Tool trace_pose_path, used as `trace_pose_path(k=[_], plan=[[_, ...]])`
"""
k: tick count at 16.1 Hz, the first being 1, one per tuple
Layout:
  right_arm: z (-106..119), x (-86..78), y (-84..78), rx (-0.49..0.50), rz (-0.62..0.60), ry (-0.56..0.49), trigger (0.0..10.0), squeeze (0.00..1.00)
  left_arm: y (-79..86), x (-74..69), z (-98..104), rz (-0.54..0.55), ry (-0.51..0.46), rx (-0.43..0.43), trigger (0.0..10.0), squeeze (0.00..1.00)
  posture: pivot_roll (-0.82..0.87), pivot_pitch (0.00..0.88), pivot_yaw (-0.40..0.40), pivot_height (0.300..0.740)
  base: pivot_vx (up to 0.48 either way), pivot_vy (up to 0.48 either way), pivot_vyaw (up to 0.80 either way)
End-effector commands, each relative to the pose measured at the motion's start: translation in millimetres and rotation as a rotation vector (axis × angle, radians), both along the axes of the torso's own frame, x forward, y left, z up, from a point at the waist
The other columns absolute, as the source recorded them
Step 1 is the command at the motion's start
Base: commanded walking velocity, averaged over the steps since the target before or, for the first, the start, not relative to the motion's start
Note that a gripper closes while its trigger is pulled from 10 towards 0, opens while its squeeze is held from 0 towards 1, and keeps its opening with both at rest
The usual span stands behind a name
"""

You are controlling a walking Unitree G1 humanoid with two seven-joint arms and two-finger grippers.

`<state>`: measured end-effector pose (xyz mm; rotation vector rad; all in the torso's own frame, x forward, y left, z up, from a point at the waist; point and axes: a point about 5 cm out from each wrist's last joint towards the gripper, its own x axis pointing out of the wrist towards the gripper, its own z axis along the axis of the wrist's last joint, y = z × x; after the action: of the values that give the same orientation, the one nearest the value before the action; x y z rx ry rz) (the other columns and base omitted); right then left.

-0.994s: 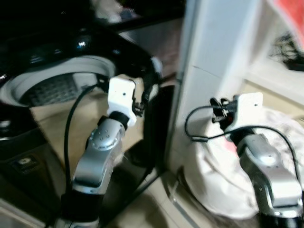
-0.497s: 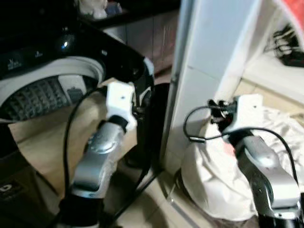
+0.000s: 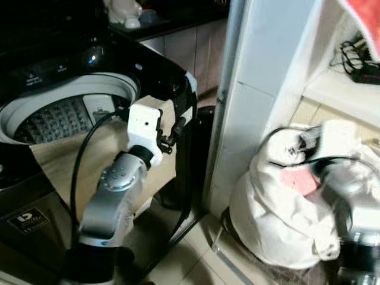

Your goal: Clothes washing

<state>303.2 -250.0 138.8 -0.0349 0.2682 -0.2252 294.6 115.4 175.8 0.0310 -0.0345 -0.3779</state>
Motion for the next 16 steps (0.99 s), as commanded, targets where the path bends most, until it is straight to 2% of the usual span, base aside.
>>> trace_pose_path(k=[1, 3, 4, 7, 9, 11, 14, 16], plan=[[-4, 6.3, -10.4, 0.015, -0.04, 0.001, 10.0, 1.0, 4.0, 0.9, 8, -0.012, -0.017, 0.005, 10.0, 0.0, -0.07, 0.046, 0.035, 0.74, 0.0, 0.0, 0.0], [-13, 19.3, -38.3, 0.019, -0.14, 0.027, 10.0, 1.0, 12.0, -1.0, 15, -0.064, -0.016, 0.039, 10.0, 0.0, -0.02, 0.065, 0.051, 0.74, 0.0, 0.0, 0.0], [-16, 21.9, -46.0, 0.03, -0.173, 0.036, 10.0, 1.0, 14.2, -2.8, 18, -0.101, -0.007, 0.044, 10.0, 0.0, 0.01, 0.08, 0.061, 0.74, 0.0, 0.0, 0.0], [-31, 25.6, -71.0, -0.036, -0.262, 0.111, 10.0, 1.0, 21.9, -19.2, 25, -0.37, 0.033, 0.144, 10.0, 0.0, 0.11, 0.171, 0.121, 0.74, 0.0, 0.0, 0.0], [-30, 26.4, -74.7, -0.073, -0.257, 0.112, 10.0, 1.0, 22.9, -22.2, 30, -0.404, 0.02, 0.179, 10.0, 0.0, 0.14, 0.195, 0.139, 0.74, 0.0, 0.0, 0.0], [-30, 22.2, -88.0, -0.044, -0.328, 0.086, 10.0, 1.0, 22.7, -28.6, 51, -0.494, -0.027, 0.199, 10.0, 0.0, 0.22, 0.248, 0.192, 0.74, 0.0, 0.0, 0.0], [-27, 17.9, -99.1, -0.028, -0.398, 0.043, 10.0, 1.0, 19.8, -34.5, 77, -0.592, -0.087, 0.217, 10.0, 0.0, 0.3, 0.263, 0.23, 0.74, 0.0, 0.0, 0.0], [-24, 11.8, -109.5, 0.004, -0.487, -0.006, 10.0, 1.0, 15.7, -40.6, 95, -0.661, -0.124, 0.222, 10.0, 0.0, 0.35, 0.272, 0.256, 0.74, 0.0, 0.0, 0.0]])
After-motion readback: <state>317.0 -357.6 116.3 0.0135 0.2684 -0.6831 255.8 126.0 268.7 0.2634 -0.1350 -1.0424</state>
